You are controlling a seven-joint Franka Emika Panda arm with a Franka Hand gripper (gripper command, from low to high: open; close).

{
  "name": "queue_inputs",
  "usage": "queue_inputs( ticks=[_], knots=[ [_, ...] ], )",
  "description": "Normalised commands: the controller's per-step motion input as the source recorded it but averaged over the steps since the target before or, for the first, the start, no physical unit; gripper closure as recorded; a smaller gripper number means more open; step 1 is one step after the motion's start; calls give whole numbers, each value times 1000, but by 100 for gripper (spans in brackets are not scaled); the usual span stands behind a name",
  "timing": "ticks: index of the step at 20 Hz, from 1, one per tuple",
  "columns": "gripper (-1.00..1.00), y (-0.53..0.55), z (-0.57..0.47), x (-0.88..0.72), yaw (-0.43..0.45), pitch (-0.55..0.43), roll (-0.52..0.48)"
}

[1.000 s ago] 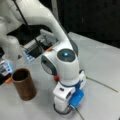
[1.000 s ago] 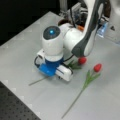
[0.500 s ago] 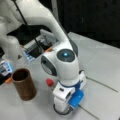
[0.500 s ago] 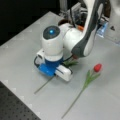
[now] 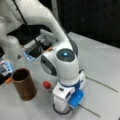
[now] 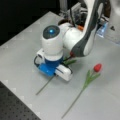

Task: Flower insertion into a vase

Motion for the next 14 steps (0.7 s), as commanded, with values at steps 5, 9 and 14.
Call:
queue_inputs(
  ticks=[5,9,14],
  knots=[
    [100,87,486,-145,-136,77,117],
    [100,119,461,-120,-190,1,122],
    [100,121,305,-106,-184,-12,87]
  ],
)
